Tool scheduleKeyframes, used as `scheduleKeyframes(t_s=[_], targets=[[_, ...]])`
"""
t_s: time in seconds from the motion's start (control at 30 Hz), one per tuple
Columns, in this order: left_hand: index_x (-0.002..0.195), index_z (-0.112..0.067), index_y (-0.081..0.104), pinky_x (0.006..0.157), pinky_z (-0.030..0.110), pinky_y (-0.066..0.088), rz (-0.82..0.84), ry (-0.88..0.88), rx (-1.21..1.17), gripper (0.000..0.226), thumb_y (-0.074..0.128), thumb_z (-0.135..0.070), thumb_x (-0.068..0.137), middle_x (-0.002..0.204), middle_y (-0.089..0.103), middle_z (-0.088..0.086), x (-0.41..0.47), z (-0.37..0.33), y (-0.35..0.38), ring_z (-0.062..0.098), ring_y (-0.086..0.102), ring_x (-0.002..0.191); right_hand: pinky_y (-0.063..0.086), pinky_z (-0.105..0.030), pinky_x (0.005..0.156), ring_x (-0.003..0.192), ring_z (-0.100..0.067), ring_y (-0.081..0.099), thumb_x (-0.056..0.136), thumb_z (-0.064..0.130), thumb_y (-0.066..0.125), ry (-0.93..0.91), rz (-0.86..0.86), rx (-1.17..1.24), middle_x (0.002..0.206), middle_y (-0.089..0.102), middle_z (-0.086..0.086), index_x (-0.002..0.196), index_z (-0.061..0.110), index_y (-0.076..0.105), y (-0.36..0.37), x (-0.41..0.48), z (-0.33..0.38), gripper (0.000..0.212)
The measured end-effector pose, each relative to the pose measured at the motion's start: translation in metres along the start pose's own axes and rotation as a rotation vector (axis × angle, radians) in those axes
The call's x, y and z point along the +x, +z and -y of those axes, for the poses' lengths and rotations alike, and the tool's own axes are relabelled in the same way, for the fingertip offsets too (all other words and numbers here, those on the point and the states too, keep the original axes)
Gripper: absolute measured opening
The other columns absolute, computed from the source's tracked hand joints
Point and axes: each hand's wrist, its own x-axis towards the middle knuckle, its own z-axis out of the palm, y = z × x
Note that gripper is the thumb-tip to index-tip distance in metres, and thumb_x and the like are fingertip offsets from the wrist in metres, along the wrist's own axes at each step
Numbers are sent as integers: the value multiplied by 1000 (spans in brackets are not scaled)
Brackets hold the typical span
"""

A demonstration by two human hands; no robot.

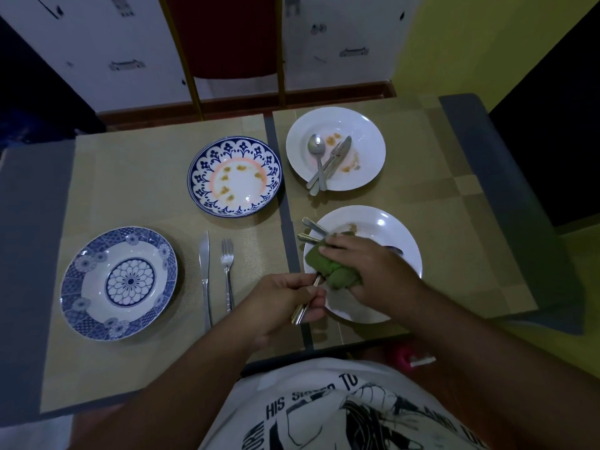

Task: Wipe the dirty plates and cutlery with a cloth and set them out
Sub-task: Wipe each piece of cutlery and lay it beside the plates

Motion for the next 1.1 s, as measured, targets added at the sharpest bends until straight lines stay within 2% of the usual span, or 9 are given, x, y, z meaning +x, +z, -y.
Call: scheduleKeyframes(t_s=[0.03, 0.13, 0.2, 0.37, 0.5, 0.6, 0.77, 0.9, 1.1], targets=[[112, -2, 73, 72, 32, 63, 5, -4, -25, 21, 58, 4, 97, 92, 77, 13, -1, 0, -3, 18, 74, 82, 30, -14, 104, 132, -13, 43, 66, -1, 70, 42, -14, 30, 144, 49, 7, 136, 28, 55, -1, 5, -2, 77], [111, -3, 74, 65, 26, 60, 39, 5, -56, 22, 57, 2, 98, 92, 77, 12, -5, 1, -9, 17, 75, 79, 43, -31, 103, 125, -16, 51, 66, 1, 67, 129, -64, 108, 136, 56, 3, 135, 26, 56, -8, 15, -4, 74], [111, -5, 74, 58, 21, 56, 53, 21, -34, 22, 57, 1, 99, 91, 76, 10, -6, 1, -11, 13, 72, 75, 46, -34, 100, 120, -19, 54, 66, 7, 67, 153, -106, 131, 131, 59, 0, 134, 24, 58, -13, 12, -4, 71], [114, -4, 73, 51, 18, 43, 57, 50, 37, 24, 55, 2, 99, 89, 72, 8, -5, -2, -13, 8, 60, 63, 22, -9, 104, 120, -18, 51, 62, 3, 73, 17, -97, -3, 130, 61, -2, 128, 22, 64, -2, -5, 11, 69], [112, -6, 74, 53, 19, 39, 54, 71, 131, 28, 52, 4, 100, 89, 71, 7, -8, -5, -19, 8, 56, 62, 43, -33, 98, 116, -23, 53, 63, -2, 67, 147, -93, 54, 124, 62, -5, 129, 21, 63, -17, 12, 2, 70], [113, -5, 74, 54, 18, 42, 60, 54, 77, 26, 53, 1, 99, 92, 75, 7, -8, -11, -20, 8, 58, 63, 44, -31, 87, 103, -24, 56, 63, -1, 67, 139, -121, 5, 110, 66, -7, 124, 19, 66, -24, 21, 0, 65], [114, -10, 75, 58, 19, 48, -59, 38, 14, 26, 53, -4, 101, 92, 75, 4, -1, -15, -15, 7, 62, 68, 42, -33, 86, 96, -29, 55, 63, 1, 67, 115, -260, 21, 97, 66, -9, 118, 16, 68, -25, 17, 1, 57], [104, -8, 78, 64, 24, 56, -110, 53, 23, 20, 62, 0, 95, 84, 76, 8, -1, -13, -10, 12, 67, 69, 43, -35, 86, 99, -28, 51, 64, 9, 62, 51, -282, -30, 100, 60, -7, 124, 13, 65, -20, 11, 10, 60], [96, -4, 79, 81, 35, 55, -67, 97, 23, 19, 64, 5, 91, 96, 75, 23, -7, -10, 2, 24, 67, 80, 46, -42, 98, 118, -26, 52, 69, 6, 71, -88, -66, -51, 126, 61, -5, 126, 13, 64, 2, 3, 22, 58]])
